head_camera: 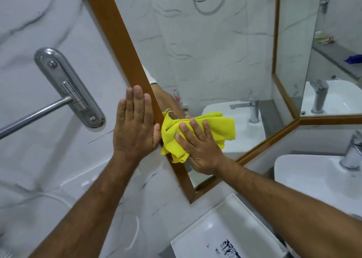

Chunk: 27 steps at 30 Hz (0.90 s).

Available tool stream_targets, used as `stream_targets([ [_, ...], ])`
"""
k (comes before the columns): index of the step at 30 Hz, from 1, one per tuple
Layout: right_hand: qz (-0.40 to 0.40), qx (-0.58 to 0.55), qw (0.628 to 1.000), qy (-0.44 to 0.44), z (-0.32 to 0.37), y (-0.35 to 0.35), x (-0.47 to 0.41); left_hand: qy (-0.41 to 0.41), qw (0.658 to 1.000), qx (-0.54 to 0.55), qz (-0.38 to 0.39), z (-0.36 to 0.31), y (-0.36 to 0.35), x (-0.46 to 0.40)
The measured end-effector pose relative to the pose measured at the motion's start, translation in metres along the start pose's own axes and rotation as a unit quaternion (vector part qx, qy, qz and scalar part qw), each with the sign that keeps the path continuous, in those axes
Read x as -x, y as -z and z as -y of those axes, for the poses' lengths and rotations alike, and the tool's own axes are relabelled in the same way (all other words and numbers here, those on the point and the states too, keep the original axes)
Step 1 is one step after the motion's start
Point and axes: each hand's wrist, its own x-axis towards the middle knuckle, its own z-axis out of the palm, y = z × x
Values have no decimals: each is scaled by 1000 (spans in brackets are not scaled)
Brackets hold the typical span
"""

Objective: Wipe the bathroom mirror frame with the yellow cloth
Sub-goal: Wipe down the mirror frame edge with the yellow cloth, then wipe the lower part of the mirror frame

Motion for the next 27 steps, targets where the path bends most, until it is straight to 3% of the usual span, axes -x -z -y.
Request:
stream_targets([
  [7,112,-24,993,3,13,-18,87,45,997,25,63,-24,0,20],
  [14,78,-65,992,-69,34,-18,89,70,995,45,51,-48,-18,48],
  [17,134,-83,984,-79,45,-20,127,83,991,84,68,-68,-22,69],
  [21,270,-99,956,-60,48,-4,165,126,973,141,129,-98,-20,93],
  [27,279,-145,945,-86,47,9,185,140,925,224,274,-143,-1,174],
])
